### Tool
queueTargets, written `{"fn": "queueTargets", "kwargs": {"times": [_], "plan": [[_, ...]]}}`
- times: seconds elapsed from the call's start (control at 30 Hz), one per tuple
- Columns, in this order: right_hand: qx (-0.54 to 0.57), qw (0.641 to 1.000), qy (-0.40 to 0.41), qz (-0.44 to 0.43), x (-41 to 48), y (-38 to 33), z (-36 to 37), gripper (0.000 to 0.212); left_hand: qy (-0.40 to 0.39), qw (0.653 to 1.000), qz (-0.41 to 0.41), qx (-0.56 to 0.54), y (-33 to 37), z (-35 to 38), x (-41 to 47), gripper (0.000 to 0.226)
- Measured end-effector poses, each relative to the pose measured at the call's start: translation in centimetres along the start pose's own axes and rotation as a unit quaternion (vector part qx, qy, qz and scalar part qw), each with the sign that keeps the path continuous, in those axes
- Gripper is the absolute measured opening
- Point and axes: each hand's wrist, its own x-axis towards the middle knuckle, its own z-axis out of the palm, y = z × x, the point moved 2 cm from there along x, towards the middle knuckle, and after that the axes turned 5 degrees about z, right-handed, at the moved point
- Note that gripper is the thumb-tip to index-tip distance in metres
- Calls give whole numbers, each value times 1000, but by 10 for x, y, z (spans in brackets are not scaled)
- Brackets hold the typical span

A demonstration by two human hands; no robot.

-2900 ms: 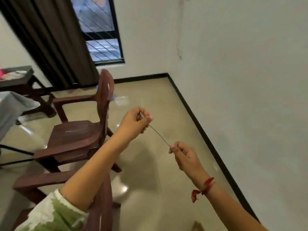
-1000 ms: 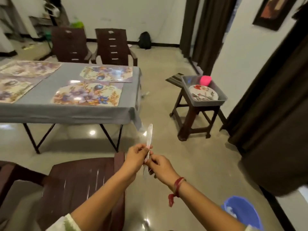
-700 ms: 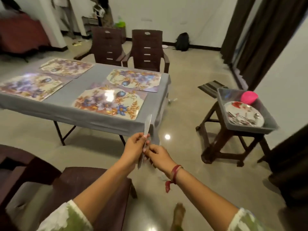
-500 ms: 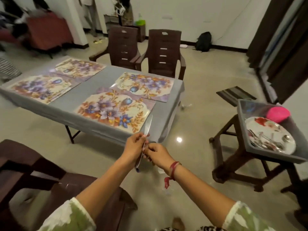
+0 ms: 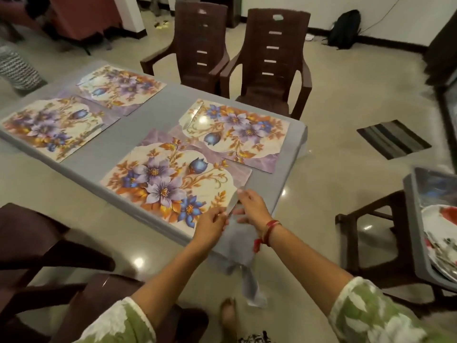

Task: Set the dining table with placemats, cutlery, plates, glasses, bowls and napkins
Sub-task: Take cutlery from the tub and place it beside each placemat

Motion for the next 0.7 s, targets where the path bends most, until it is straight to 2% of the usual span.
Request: {"fn": "queueTargets", "kwargs": {"times": [0.13, 0.2, 0.3, 0.4, 0.5, 0.6, 0.7], "plan": [[1, 999, 52, -2, 53, -10, 5, 12, 3, 1000, -11, 9, -9, -3, 31, 11], [2, 997, 69, 15, 74, -5, 7, 7, 17, 999, -12, 25, -14, -7, 43, 17], [-14, 995, 100, 19, 90, 3, 10, 15, 33, 990, 0, 135, -30, -13, 55, 17], [-68, 990, 122, 13, 97, 8, 11, 19, 26, 974, 29, 221, -39, -13, 61, 18], [-138, 981, 135, -31, 105, 8, 12, 20, 28, 962, 46, 268, -40, -12, 66, 18], [-220, 964, 137, -65, 110, 5, 13, 21, 42, 964, 24, 261, -41, -13, 70, 17], [-258, 951, 148, -88, 115, 7, 13, 24, 44, 968, 25, 245, -44, -11, 71, 17]]}}
